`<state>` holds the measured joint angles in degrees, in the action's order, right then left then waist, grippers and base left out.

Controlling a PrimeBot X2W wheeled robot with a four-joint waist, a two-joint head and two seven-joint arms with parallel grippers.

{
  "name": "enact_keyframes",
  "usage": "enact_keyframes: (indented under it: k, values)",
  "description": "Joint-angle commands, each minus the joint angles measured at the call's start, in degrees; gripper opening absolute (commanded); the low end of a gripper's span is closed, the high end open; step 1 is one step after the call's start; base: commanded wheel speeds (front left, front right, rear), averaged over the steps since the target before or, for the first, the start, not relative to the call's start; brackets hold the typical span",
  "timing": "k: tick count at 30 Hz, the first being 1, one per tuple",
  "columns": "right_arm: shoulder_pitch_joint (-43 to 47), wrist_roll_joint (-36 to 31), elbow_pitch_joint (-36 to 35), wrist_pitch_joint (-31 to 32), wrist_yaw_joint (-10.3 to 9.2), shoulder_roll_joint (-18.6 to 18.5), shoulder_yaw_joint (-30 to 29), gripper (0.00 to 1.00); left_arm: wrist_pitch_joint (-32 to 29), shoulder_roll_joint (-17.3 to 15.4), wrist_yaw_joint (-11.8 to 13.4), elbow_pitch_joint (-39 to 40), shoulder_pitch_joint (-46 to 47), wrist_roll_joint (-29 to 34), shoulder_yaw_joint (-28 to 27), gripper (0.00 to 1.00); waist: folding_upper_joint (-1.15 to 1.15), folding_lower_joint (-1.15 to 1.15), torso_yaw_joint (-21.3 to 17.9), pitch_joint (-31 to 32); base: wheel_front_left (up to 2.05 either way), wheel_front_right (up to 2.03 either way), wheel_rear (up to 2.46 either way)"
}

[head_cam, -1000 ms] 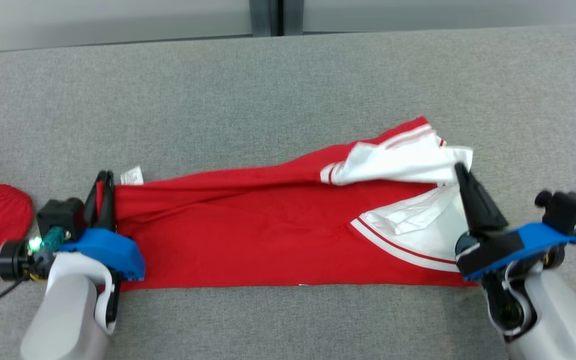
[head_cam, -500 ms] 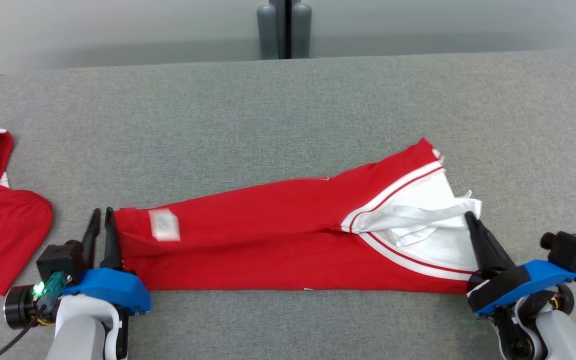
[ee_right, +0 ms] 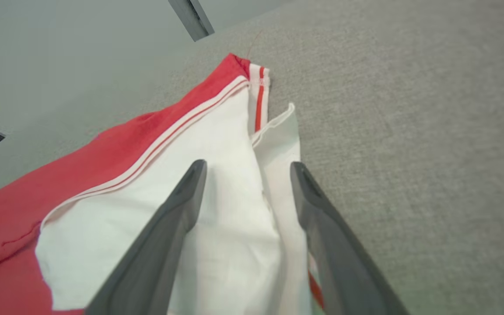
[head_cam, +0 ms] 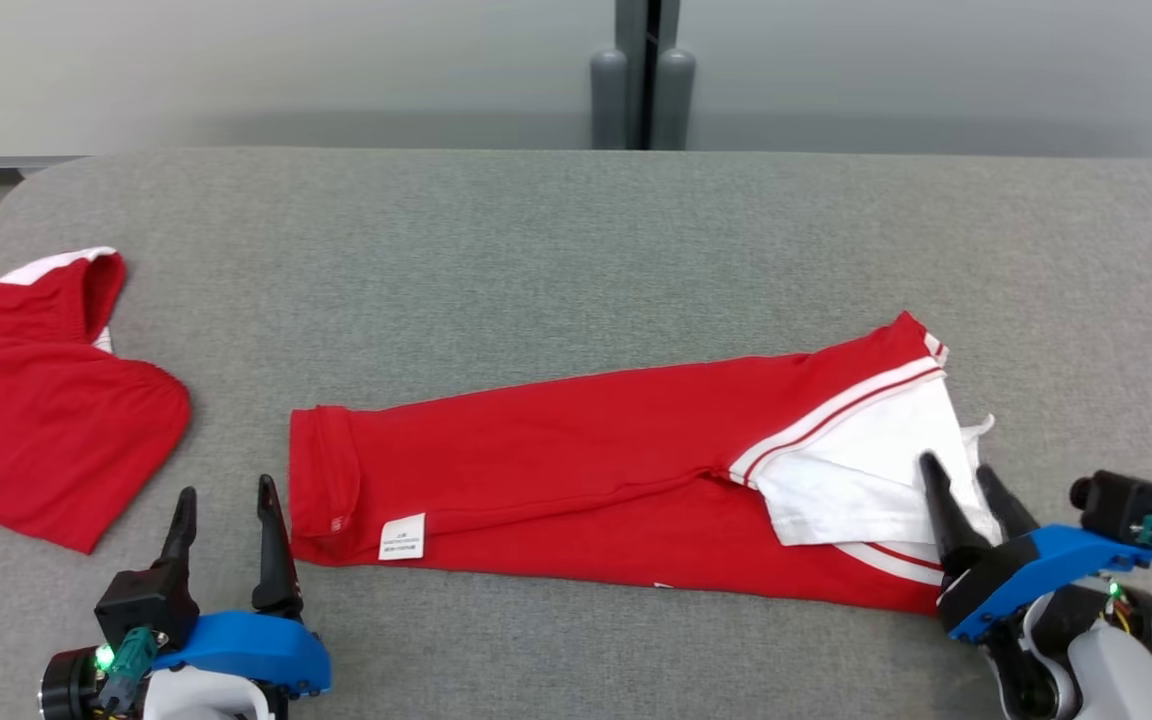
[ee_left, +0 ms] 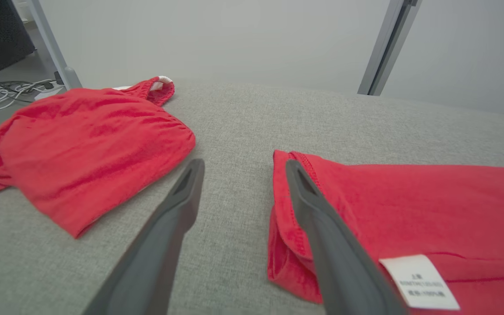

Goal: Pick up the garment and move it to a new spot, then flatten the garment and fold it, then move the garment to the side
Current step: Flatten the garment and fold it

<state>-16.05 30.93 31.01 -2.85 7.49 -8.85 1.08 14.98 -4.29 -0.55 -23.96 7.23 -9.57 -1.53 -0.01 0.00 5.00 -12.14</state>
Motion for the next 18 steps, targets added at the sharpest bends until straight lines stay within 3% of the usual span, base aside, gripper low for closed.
enact_keyframes:
  k: [1,8,9,10,13,18]
  values:
    - [-0.9,-1.7,2.3,1.0,-0.01,0.6,-0.9,1.0,0.3,0.3,-0.5,0.2,-0.3,0.6,-0.2,1.0,0.01,0.0,0.6,0.1,0.0,0.0,0.0]
    - [0.0,-1.8,8.8,7.1,0.08,4.9,2.2,1.0,0.3,1.0,-1.7,0.3,-0.5,1.5,-0.6,1.0,0.01,0.0,2.0,0.4,0.0,0.0,0.0]
    - [0.3,-1.6,9.1,7.7,0.08,5.1,3.4,0.75,0.3,1.0,-1.8,0.3,-0.4,1.6,-0.6,1.0,0.01,0.0,2.0,0.5,0.0,0.0,0.0]
    - [0.5,-1.0,9.1,7.7,0.08,5.3,4.0,0.02,0.3,1.1,-1.9,0.3,-0.3,1.7,-0.6,1.0,0.01,0.0,2.0,0.5,0.0,0.0,0.0]
    - [0.2,-0.2,8.9,5.4,0.06,5.0,4.6,0.0,0.3,1.3,-2.2,0.3,0.0,1.9,-0.2,1.0,0.01,0.0,1.5,0.7,0.0,0.0,0.0]
    - [-1.5,0.3,8.4,-0.3,-0.08,1.2,1.5,0.0,0.3,1.3,-2.8,0.4,0.1,2.2,0.4,1.0,0.01,0.0,-0.2,1.5,0.0,0.0,0.0]
